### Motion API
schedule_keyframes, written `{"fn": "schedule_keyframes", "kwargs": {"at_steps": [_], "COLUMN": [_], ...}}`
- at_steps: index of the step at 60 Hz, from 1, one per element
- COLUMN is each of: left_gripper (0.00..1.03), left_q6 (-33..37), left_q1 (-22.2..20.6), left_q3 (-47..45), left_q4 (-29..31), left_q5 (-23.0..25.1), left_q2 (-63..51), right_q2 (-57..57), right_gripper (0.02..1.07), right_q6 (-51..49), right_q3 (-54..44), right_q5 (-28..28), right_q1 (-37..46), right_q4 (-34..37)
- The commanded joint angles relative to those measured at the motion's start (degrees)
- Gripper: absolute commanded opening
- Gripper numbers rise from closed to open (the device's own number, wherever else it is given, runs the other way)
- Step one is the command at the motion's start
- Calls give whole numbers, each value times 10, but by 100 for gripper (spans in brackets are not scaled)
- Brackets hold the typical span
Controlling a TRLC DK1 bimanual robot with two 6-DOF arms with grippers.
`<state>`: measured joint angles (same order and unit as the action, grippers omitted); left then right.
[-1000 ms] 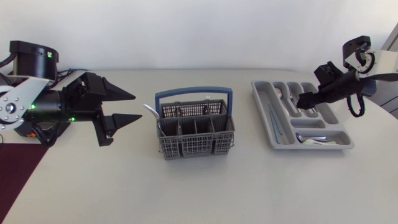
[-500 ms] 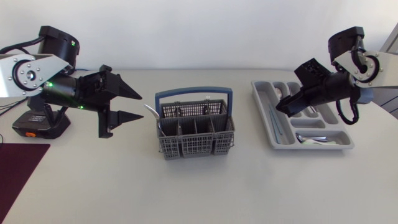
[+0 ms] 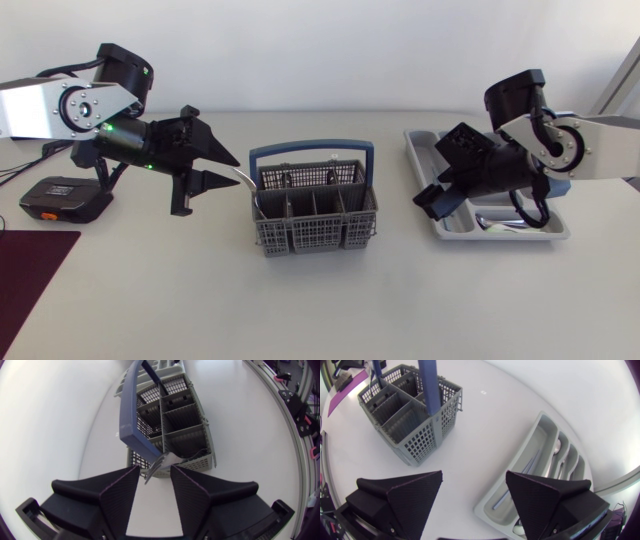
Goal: Unload the cutlery basket into the drawer organizer.
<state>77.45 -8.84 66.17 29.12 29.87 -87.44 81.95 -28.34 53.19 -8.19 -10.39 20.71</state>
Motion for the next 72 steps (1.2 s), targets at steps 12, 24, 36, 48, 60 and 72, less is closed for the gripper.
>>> {"fn": "schedule_keyframes", "kwargs": {"at_steps": [12,24,36,48,60,72], "left_gripper": [17,6,3,3,3,3], "left_q6": [42,60,60,67,87,111], "left_q1": [-9,-10,-7,-7,-39,-78], "left_q3": [22,21,22,27,33,60], "left_q4": [15,19,25,37,56,87], "left_q5": [1,2,1,-2,-40,-94], "left_q2": [-20,-19,3,41,76,96], "right_q2": [-14,-14,-14,-17,-21,-35], "right_gripper": [94,94,94,94,94,96], "right_q6": [7,7,8,14,14,14], "right_q3": [-24,-34,-37,-50,-65,-83], "right_q5": [18,19,20,26,26,26], "right_q1": [-37,-41,-47,-70,-80,-102], "right_q4": [-12,-19,-24,-31,-34,-39]}}
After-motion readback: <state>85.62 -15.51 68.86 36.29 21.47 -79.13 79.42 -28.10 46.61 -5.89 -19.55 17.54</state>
